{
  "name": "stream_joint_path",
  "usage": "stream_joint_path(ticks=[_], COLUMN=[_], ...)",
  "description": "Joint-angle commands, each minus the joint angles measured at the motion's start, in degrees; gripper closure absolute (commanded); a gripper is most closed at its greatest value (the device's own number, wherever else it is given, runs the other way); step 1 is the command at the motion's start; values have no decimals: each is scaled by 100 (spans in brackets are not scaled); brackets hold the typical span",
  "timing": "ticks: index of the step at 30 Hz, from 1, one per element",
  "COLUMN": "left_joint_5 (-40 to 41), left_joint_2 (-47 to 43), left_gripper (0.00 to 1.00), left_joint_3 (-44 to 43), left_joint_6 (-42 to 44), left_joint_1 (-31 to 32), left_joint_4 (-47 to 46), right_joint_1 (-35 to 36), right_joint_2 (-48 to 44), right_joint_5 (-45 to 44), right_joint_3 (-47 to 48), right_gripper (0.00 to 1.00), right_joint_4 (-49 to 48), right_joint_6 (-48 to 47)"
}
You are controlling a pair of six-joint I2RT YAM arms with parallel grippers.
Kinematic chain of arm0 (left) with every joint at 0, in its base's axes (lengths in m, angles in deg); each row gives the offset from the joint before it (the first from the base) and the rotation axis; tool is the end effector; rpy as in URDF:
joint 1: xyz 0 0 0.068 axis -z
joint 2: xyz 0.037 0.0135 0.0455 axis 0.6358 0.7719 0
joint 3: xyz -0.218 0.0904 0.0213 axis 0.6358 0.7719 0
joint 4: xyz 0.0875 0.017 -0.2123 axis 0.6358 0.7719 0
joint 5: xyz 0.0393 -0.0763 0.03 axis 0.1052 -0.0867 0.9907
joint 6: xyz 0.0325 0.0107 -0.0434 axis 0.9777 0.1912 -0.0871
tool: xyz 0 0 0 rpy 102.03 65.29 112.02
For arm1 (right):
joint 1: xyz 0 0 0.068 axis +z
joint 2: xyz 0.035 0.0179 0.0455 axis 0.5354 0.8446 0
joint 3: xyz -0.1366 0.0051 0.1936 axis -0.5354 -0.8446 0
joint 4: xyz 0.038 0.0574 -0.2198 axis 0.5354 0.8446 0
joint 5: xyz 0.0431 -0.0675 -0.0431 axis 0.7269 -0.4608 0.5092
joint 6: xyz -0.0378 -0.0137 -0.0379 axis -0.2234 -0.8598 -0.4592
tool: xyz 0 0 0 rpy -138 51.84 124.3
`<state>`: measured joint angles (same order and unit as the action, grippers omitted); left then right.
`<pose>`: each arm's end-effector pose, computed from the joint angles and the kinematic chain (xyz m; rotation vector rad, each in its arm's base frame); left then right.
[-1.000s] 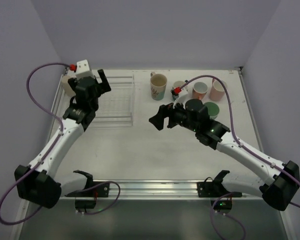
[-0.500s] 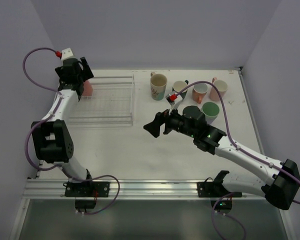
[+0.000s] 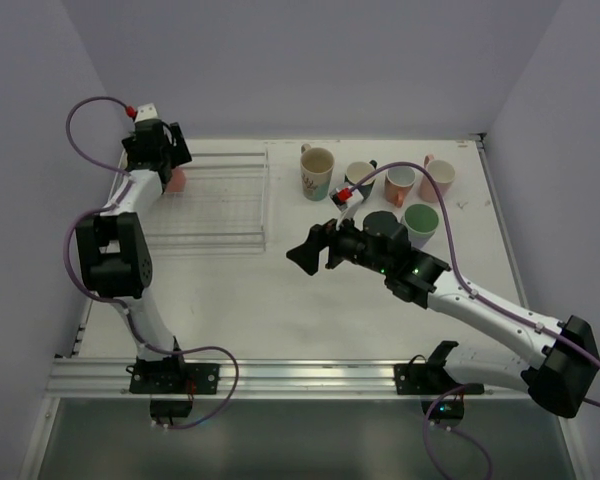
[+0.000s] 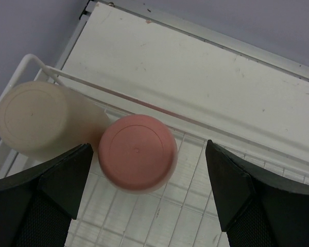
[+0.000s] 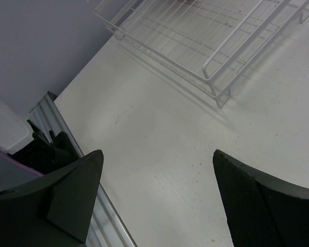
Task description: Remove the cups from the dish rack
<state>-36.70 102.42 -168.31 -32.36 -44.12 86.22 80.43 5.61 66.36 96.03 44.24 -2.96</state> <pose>0.4017 0.0414 0.2422 -0.4781 1.9939 0.1409 0.1626 0.1893 0.2953 -0.5065 1.8549 1.0147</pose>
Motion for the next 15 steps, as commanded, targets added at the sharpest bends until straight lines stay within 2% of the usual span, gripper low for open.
stream_joint_path(ticks=[1, 8, 11, 12, 14, 15], left_joint_5=[-49, -101, -110, -110, -224, -259], left_joint_2=[73, 258, 206, 179, 21, -49], left_gripper=[2, 9, 21, 31, 40, 49], left_joint_3=[-260, -111, -32, 3, 74, 109], left_joint_6=[108, 55, 29, 20, 11, -6], left_joint_1=[-107, -168, -168, -168, -160, -160], left_joint_4=[-195, -423, -467, -485, -529, -520], right_joint_1=[2, 2, 2, 2, 2, 2], right_joint_2=[37, 64, 64, 64, 64, 72], right_joint_5=[-51, -78, -113, -130, -166, -183], right_joint_3=[93, 93, 111, 128, 163, 172], right_gripper=[11, 11, 11, 11, 11, 11], right_joint_4=[-193, -184, -184, -176, -167, -167], right_joint_6=[-96, -122, -131, -131, -140, -140])
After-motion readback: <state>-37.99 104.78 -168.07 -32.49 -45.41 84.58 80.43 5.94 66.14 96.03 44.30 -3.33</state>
